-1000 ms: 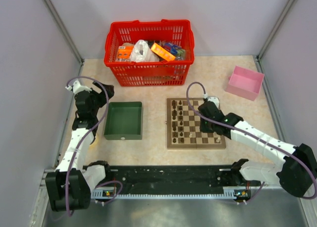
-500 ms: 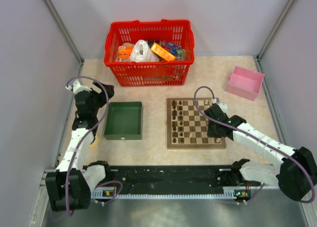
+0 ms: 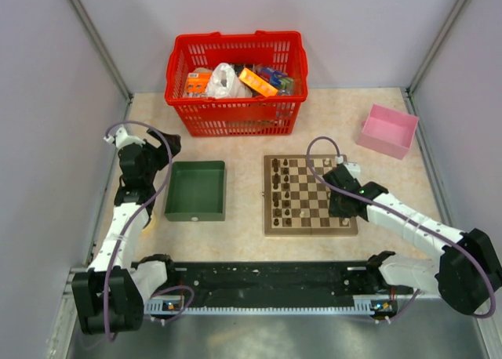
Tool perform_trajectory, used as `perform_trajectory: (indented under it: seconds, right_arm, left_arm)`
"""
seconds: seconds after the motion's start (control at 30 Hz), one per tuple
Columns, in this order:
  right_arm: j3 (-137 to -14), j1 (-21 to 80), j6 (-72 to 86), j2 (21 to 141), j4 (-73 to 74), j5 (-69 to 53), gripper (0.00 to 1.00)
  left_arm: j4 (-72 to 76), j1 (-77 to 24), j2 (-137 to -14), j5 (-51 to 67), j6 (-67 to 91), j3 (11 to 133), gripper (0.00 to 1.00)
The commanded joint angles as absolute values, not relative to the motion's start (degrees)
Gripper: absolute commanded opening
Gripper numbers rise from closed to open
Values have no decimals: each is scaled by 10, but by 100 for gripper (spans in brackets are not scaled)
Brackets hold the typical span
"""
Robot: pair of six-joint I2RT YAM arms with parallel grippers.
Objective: Set up the chess pieces on the board
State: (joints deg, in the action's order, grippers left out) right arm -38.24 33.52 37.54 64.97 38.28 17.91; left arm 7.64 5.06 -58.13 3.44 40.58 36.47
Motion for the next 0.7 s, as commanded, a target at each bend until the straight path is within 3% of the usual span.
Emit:
perform_trajectory:
  seconds: [0.0, 0.67]
  right_arm:
    - [-381, 330, 372, 657, 364, 192, 17]
    - [-380, 330, 363, 662, 355, 185, 25]
  left_arm:
    - [108, 54, -572, 35, 405, 361, 99]
    - [106, 54, -573, 33, 404, 360, 99]
